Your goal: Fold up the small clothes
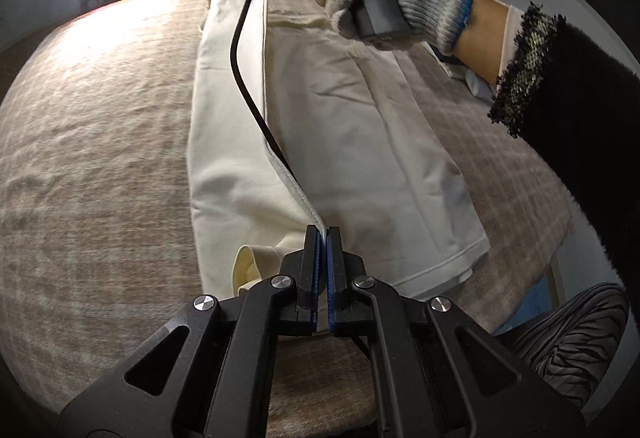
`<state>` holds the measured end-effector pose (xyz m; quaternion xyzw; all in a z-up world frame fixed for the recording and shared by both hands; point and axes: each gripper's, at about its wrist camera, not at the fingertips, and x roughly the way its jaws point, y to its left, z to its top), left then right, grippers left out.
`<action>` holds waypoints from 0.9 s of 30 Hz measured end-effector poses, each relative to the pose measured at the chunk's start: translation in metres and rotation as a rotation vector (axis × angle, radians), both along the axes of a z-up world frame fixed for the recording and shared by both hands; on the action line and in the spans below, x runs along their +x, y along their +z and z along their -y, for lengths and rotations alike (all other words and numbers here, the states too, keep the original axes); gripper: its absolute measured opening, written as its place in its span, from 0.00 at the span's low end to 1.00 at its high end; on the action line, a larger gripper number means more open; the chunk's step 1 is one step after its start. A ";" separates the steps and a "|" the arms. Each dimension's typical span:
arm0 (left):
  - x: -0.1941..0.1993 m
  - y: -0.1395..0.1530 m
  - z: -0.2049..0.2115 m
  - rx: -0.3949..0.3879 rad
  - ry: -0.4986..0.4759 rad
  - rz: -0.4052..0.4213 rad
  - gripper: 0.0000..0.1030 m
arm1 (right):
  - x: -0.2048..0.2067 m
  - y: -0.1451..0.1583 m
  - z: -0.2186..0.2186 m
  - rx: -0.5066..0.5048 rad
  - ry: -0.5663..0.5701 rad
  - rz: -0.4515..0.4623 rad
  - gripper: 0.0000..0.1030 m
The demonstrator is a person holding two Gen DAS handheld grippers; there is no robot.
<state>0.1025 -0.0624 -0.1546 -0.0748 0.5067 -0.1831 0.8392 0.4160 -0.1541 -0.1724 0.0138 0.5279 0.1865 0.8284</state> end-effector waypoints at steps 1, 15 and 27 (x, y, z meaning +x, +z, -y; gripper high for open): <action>-0.002 -0.001 -0.001 -0.002 -0.002 -0.006 0.00 | 0.001 -0.004 0.001 -0.014 -0.004 -0.003 0.00; -0.037 -0.001 0.009 -0.053 -0.135 -0.020 0.33 | -0.012 -0.005 0.040 -0.045 -0.101 0.014 0.36; -0.080 0.033 -0.027 -0.149 -0.115 0.093 0.33 | -0.109 0.086 0.160 0.132 -0.237 0.155 0.47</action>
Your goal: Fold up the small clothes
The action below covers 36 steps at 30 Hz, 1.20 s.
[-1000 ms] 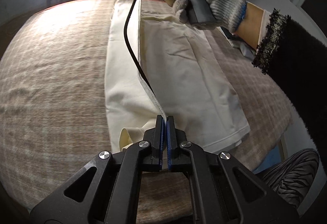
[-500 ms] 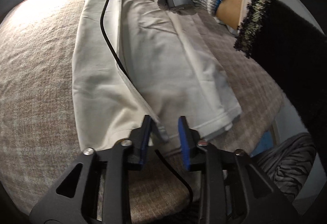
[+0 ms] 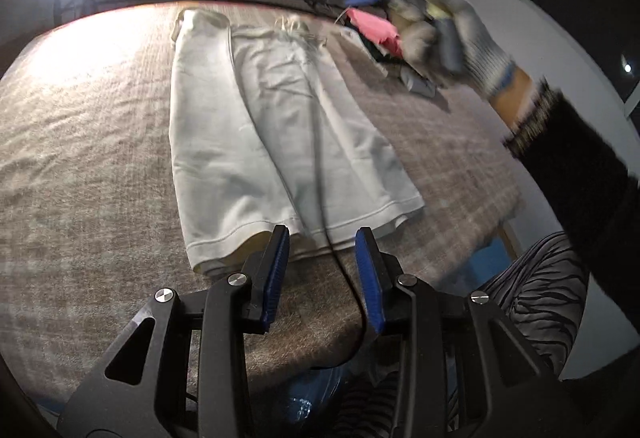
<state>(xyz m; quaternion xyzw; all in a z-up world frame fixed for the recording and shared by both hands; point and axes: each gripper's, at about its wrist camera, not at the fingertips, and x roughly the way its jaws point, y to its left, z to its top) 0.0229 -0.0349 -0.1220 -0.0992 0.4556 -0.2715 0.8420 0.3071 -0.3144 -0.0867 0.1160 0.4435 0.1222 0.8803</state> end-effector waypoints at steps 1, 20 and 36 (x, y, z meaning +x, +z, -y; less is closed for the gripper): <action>-0.001 0.001 -0.001 0.006 0.004 0.009 0.33 | -0.011 0.006 0.011 0.011 -0.010 0.011 0.47; 0.018 -0.011 0.076 0.178 -0.014 0.132 0.33 | -0.128 0.028 0.108 0.042 -0.059 0.124 0.52; 0.021 -0.059 0.211 0.334 -0.256 0.126 0.53 | -0.128 0.004 0.159 0.097 -0.064 0.085 0.52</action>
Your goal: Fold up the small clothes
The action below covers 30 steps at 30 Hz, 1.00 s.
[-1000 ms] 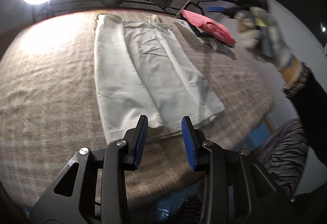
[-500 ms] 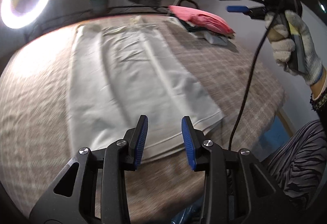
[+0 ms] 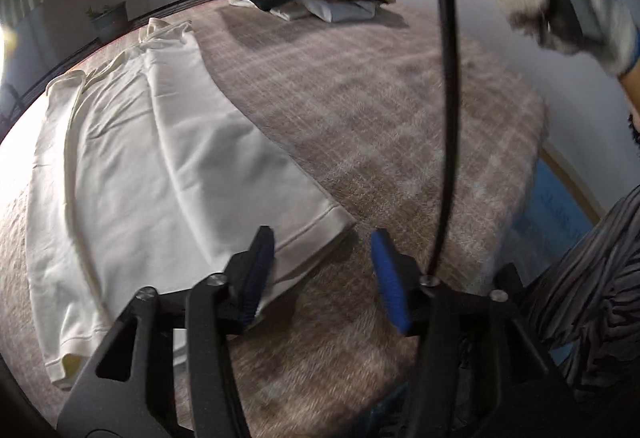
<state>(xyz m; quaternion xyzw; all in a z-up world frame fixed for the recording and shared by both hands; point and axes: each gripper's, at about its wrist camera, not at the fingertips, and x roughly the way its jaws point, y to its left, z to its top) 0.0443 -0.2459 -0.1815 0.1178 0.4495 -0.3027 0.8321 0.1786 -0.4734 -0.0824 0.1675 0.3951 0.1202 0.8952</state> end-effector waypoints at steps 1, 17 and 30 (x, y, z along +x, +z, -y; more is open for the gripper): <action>0.002 -0.003 0.002 0.005 0.009 -0.004 0.53 | 0.004 -0.003 0.000 0.016 0.004 -0.009 0.52; 0.020 0.000 -0.032 -0.200 0.268 -0.060 0.05 | 0.135 -0.084 -0.069 0.037 0.038 -0.174 0.52; 0.024 -0.006 -0.060 -0.311 0.344 -0.126 0.05 | 0.197 -0.135 -0.101 0.065 0.033 -0.236 0.13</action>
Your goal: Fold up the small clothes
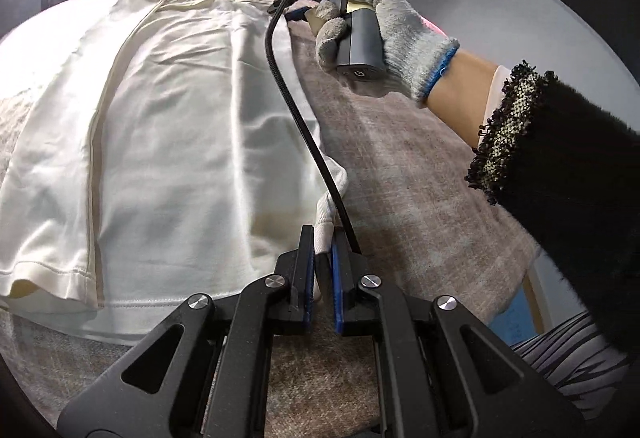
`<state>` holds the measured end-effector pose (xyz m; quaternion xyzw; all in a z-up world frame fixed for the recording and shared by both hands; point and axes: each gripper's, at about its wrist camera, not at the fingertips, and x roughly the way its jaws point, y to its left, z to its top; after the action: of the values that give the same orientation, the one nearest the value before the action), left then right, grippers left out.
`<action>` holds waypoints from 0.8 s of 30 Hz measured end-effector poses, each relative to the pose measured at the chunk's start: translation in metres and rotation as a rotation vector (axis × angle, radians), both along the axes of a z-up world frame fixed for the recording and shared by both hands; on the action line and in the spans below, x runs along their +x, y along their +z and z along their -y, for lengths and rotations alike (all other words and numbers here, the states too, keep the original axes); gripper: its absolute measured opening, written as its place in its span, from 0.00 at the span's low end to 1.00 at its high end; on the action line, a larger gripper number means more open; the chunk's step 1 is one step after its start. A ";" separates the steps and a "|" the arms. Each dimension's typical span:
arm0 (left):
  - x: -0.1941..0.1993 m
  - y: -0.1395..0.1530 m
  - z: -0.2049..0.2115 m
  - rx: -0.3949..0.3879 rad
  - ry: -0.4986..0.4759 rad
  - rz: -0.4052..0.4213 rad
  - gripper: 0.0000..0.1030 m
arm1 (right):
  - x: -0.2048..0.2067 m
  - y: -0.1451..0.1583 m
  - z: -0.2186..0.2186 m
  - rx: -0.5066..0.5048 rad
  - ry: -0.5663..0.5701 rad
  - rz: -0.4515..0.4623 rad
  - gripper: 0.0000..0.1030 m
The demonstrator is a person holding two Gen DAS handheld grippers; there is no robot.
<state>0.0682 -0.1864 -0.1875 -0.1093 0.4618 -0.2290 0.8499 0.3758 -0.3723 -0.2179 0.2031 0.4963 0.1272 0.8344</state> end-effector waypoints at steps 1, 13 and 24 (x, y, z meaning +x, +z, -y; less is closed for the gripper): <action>0.001 0.000 -0.003 -0.015 0.006 -0.007 0.05 | 0.001 0.003 0.000 0.004 0.001 -0.003 0.05; -0.013 0.008 -0.058 -0.135 0.123 -0.026 0.05 | 0.006 0.056 -0.050 -0.103 0.035 0.046 0.02; -0.019 -0.004 -0.092 -0.136 0.230 -0.066 0.05 | 0.017 0.044 -0.138 -0.196 0.141 0.054 0.02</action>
<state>0.0489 -0.0943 -0.1919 -0.2262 0.4573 -0.1571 0.8456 0.3933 -0.2344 -0.1734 0.0818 0.4966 0.1420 0.8524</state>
